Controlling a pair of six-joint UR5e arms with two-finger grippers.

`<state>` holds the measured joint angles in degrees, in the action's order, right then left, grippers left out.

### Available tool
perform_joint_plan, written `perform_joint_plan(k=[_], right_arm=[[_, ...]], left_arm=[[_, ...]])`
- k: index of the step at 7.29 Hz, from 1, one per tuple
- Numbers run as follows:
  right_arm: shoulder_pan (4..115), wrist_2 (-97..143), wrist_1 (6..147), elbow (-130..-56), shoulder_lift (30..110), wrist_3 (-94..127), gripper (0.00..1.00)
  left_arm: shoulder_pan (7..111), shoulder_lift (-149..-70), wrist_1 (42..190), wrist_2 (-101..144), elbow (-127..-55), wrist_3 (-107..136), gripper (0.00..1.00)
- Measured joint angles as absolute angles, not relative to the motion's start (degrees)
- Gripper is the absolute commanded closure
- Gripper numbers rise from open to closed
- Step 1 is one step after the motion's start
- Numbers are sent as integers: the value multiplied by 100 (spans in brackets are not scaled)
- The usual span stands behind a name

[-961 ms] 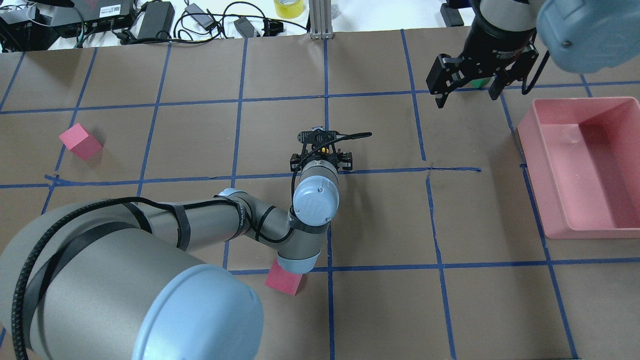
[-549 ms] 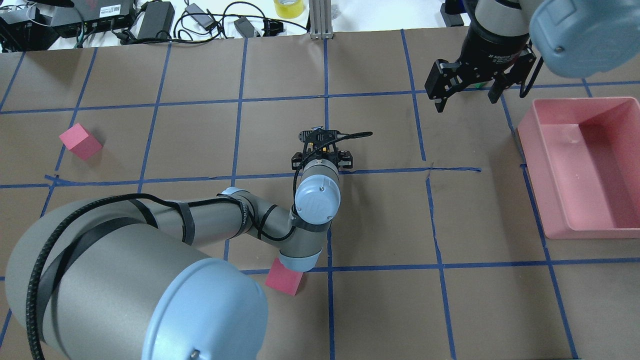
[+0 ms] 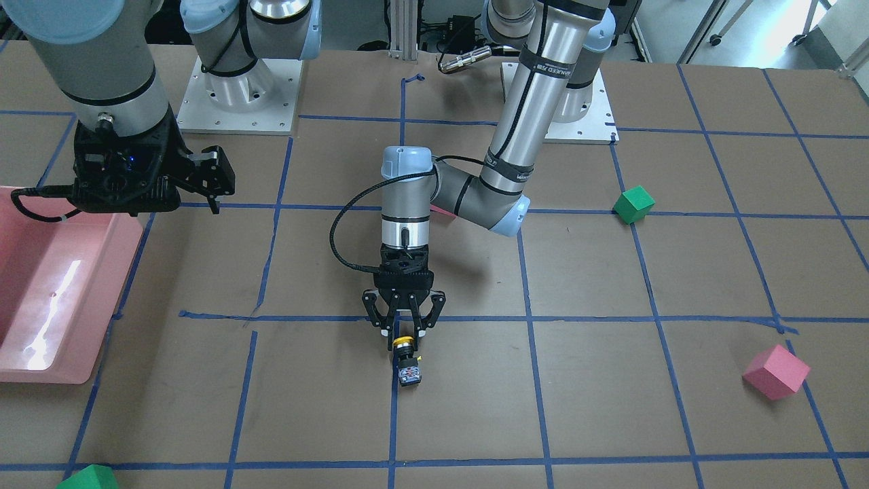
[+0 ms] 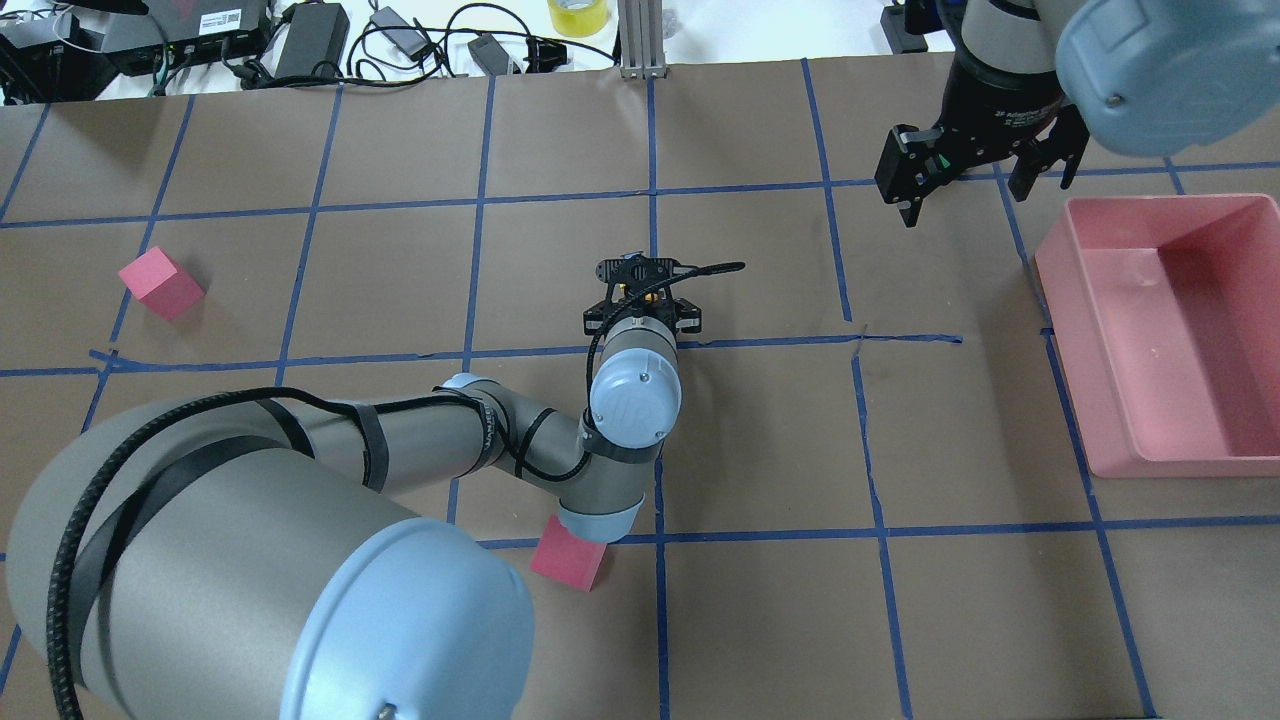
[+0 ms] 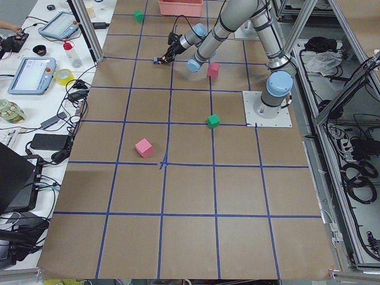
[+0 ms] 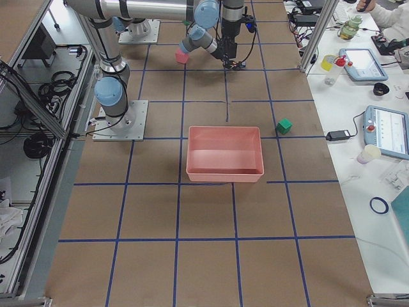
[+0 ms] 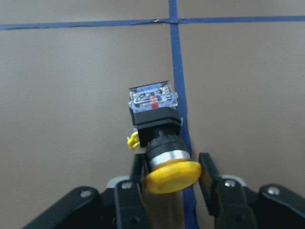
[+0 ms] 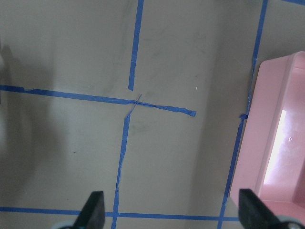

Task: Align button upright
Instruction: 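Lift the button with the left gripper and rotate it cap-up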

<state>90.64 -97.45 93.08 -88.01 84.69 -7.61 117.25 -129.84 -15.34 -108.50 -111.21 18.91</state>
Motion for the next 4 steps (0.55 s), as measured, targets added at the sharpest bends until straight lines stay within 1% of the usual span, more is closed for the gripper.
perform_joint_plan(k=[2,3,4], right_arm=[[9082,-9656,9330,-8798,8472,-773,0],[9083,-9487,9333,-8798,8473,-768,0],[9083,-9301,9334,-8799,8473,-760,0]], left_arm=[[11723,-12641,-905,-10817,-10921,1944,89],[11719,-12418,-260,-10786,-10782,1962,92],[11697,-12171,471,-10653,-10643,1974,92]])
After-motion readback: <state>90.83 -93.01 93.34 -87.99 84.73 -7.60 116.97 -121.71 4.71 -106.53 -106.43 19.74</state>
